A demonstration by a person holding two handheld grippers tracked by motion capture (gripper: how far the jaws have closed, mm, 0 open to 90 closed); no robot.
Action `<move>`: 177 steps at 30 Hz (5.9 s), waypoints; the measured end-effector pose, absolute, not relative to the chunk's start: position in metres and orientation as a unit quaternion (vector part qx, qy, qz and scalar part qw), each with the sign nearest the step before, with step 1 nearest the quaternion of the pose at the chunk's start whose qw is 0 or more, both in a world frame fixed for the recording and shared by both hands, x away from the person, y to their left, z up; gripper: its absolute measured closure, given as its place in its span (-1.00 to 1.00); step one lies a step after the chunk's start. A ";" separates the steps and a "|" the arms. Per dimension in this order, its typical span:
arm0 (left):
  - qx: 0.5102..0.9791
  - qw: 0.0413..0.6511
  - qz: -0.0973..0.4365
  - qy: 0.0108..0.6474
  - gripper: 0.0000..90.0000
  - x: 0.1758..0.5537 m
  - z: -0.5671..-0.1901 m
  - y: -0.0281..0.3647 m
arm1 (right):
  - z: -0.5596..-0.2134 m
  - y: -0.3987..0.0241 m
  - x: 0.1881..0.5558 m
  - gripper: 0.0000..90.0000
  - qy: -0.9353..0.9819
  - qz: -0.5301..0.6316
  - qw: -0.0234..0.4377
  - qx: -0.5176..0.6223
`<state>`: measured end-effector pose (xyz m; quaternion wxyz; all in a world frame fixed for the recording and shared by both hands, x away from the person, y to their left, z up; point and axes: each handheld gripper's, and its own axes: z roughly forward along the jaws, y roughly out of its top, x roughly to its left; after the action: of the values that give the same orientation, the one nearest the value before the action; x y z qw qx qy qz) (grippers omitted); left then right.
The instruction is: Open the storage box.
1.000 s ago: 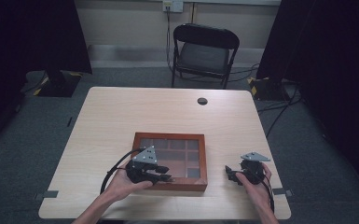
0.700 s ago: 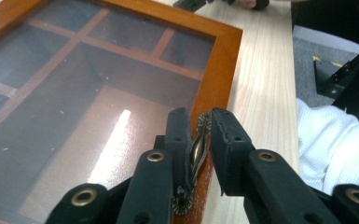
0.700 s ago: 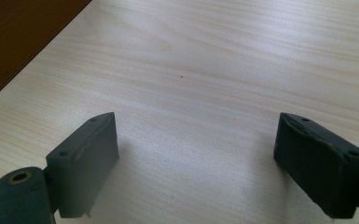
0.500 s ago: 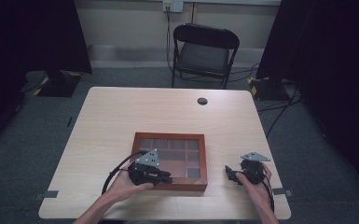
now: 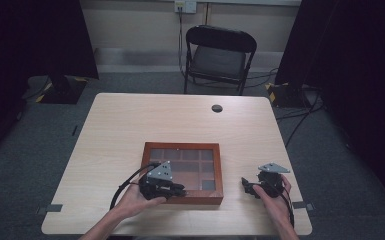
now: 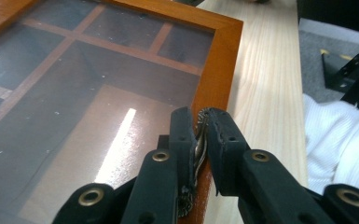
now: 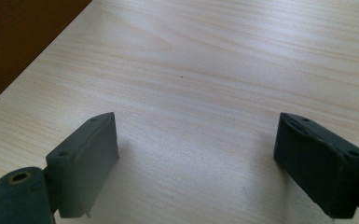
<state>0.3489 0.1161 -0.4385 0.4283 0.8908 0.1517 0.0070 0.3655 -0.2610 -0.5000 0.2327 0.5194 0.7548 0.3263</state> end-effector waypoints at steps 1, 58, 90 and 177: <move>0.892 0.428 0.000 0.148 0.81 0.350 -0.438 0.112 | -0.500 -0.261 0.366 -0.72 0.755 0.326 0.233 0.519; 0.876 0.451 -0.029 0.171 0.82 0.358 -0.414 0.114 | -0.500 -0.261 0.366 -0.72 0.755 0.327 0.233 0.519; 0.881 0.443 -0.026 0.166 0.81 0.366 -0.387 0.115 | -0.500 -0.261 0.366 -0.72 0.755 0.326 0.233 0.519; 0.884 0.435 -0.019 0.171 0.82 0.399 -0.328 0.120 | -0.500 -0.261 0.366 -0.72 0.756 0.326 0.233 0.517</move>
<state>0.3990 0.1200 -0.3277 0.4352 0.8838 0.1706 -0.0188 0.3663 -0.2610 -0.5000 0.2332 0.5170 0.7563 0.3262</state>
